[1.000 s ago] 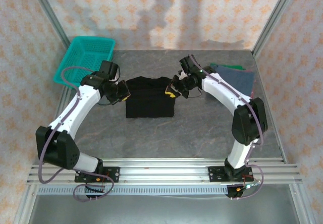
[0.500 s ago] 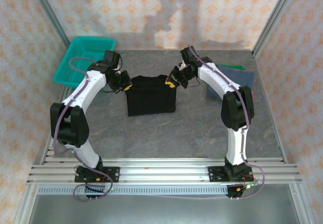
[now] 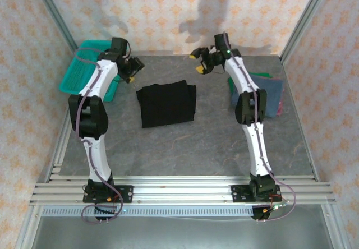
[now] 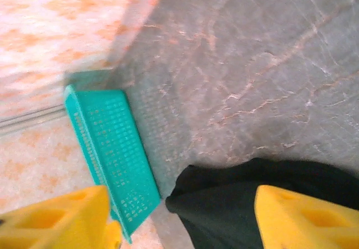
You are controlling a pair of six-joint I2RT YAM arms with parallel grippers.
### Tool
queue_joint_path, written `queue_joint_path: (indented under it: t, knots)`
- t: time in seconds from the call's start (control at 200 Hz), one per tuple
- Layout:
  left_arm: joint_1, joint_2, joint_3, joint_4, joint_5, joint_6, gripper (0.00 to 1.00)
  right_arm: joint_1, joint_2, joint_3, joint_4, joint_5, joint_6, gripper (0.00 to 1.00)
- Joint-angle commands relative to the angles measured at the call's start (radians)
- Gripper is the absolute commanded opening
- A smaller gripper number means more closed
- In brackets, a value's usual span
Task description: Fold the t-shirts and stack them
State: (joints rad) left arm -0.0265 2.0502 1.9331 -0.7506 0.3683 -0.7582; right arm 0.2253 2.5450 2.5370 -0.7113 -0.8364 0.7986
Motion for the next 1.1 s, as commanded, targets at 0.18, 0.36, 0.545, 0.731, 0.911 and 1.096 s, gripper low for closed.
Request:
queue_joint_path:
  t: [0.18,0.36,0.545,0.731,0.911,1.096]
  knots:
    - [-0.11,-0.494,-0.215,0.003,-0.062,0.204,0.81,0.05,-0.498,-0.567,-0.181,0.228,-0.47,0.99]
    - [-0.148,-0.843,-0.568,0.071,-0.134,0.211,0.93,0.069,-0.52,-0.702,-0.13,0.296,-0.558,0.99]
    - [-0.158,-1.153,-0.852,0.092,-0.157,0.138,0.93,0.092,-0.399,-0.688,-0.041,0.299,-0.559,0.99]
    - [-0.159,-1.377,-0.931,-0.11,-0.225,0.14,0.94,0.12,-0.281,-0.617,0.004,0.287,-0.565,0.99]
    - [-0.159,-1.54,-0.929,-0.279,-0.325,0.137,0.95,0.137,-0.214,-0.57,0.044,0.258,-0.548,0.99]
    - [-0.16,-1.62,-0.928,-0.364,-0.368,0.126,0.97,0.157,-0.21,-0.612,0.139,0.219,-0.519,0.99]
